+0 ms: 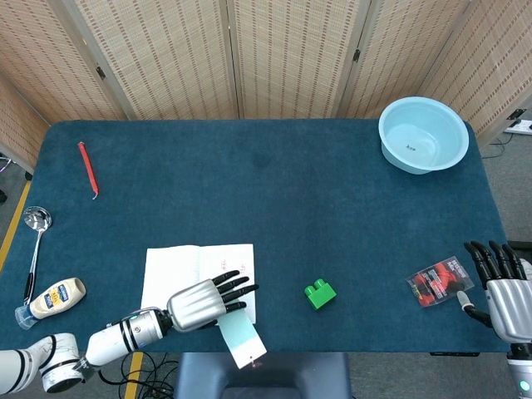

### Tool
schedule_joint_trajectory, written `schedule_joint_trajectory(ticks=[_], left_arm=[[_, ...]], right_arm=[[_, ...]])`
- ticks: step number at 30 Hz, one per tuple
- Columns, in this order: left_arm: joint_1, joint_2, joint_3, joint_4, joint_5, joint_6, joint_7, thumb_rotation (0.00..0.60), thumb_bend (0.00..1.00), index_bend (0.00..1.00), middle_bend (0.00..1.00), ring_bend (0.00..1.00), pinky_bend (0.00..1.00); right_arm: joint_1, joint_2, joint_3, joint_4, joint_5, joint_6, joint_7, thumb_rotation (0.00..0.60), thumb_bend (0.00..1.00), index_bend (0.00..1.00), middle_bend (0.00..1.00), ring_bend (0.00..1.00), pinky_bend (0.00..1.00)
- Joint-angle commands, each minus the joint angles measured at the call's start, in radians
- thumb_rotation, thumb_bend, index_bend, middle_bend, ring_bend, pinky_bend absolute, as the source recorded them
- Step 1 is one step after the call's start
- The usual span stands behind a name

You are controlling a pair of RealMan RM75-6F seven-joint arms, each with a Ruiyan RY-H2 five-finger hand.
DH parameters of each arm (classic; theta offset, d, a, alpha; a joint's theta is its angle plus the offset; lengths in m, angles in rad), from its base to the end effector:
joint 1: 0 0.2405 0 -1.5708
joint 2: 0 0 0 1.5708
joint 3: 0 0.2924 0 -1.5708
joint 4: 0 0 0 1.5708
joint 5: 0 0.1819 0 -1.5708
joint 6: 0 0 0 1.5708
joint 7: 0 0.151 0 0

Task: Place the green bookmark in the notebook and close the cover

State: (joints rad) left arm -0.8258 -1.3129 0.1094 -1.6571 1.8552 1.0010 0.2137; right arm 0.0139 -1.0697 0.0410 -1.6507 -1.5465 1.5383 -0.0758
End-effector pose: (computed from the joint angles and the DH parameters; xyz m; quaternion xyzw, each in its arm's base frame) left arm -0.1320 0.2803 0.0381 -0.9052 -0.0882 -0.3669 0.1957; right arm -0.3309 -0.1630 0.2175 0.6022 -0.3596 0.3643 0.6127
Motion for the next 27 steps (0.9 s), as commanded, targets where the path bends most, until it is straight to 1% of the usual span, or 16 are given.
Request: schedule_joint_trajectory(ticks=[1,10,19,27], left_arm=[[-0.007,-0.023,-0.006,0.047,0.023,-0.005,0.028,0.6,0.32,0.41,0.05,0.06,0.14],[-0.038,-0.065,-0.007,0.151,0.042,-0.042,0.026,0.6,0.33,0.41,0.04,0.06,0.14],[-0.062,-0.108,-0.021,0.266,0.001,-0.092,0.012,0.6,0.33,0.4,0.04,0.05,0.14],[-0.073,-0.129,-0.002,0.362,0.013,-0.094,0.011,0.6,0.33,0.4,0.05,0.05,0.14]], right_arm=[[0.001,-0.001,0.0,-0.001,-0.001,0.0,-0.001,0.6,0.23,0.11,0.12,0.0,0.05],[0.0,-0.001,-0.001,-0.006,-0.004,0.003,-0.007,0.6,0.23,0.11,0.12,0.0,0.05],[0.001,-0.001,-0.001,-0.01,-0.006,0.003,-0.01,0.6,0.23,0.11,0.12,0.0,0.05],[0.001,-0.003,-0.002,-0.013,-0.006,0.001,-0.015,0.6,0.23,0.11,0.12,0.0,0.05]])
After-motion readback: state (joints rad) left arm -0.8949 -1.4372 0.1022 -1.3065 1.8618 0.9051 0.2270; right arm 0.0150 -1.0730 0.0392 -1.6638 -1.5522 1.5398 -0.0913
